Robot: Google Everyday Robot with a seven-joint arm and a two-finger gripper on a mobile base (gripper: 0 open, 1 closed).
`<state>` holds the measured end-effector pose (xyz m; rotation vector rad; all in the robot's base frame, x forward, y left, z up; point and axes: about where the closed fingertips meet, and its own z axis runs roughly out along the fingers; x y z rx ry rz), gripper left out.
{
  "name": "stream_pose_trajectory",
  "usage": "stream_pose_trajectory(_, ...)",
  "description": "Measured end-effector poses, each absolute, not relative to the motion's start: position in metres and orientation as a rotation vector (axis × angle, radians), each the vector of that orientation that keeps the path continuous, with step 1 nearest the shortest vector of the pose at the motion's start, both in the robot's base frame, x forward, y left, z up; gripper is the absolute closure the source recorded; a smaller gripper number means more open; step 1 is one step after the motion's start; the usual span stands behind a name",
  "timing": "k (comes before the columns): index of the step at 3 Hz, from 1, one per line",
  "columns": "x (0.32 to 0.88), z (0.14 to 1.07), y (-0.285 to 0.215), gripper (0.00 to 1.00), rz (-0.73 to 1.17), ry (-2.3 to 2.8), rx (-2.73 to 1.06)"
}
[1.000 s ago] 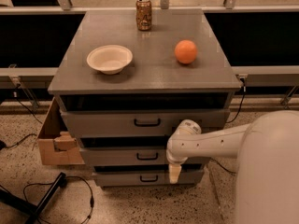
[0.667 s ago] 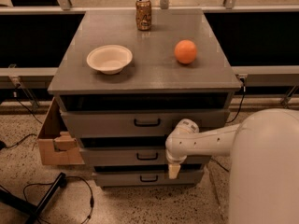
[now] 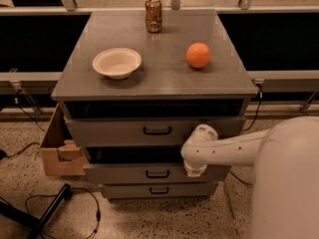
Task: Open middle drawer
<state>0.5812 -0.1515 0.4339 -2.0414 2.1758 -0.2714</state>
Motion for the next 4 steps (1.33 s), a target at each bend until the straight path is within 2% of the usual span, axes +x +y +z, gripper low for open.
stream_pose_trajectory(1, 0.5566, 0.4446, -0.1721, 0.88, -0.286, 2.243, -2.023)
stream_pose_trajectory(2, 0.5530, 0.4449, -0.1741, 0.91, -0.287, 2.250, -2.025)
stream_pose_trajectory(4, 0.5515, 0.4436, -0.1744, 0.45, -0.285, 2.251, -2.026)
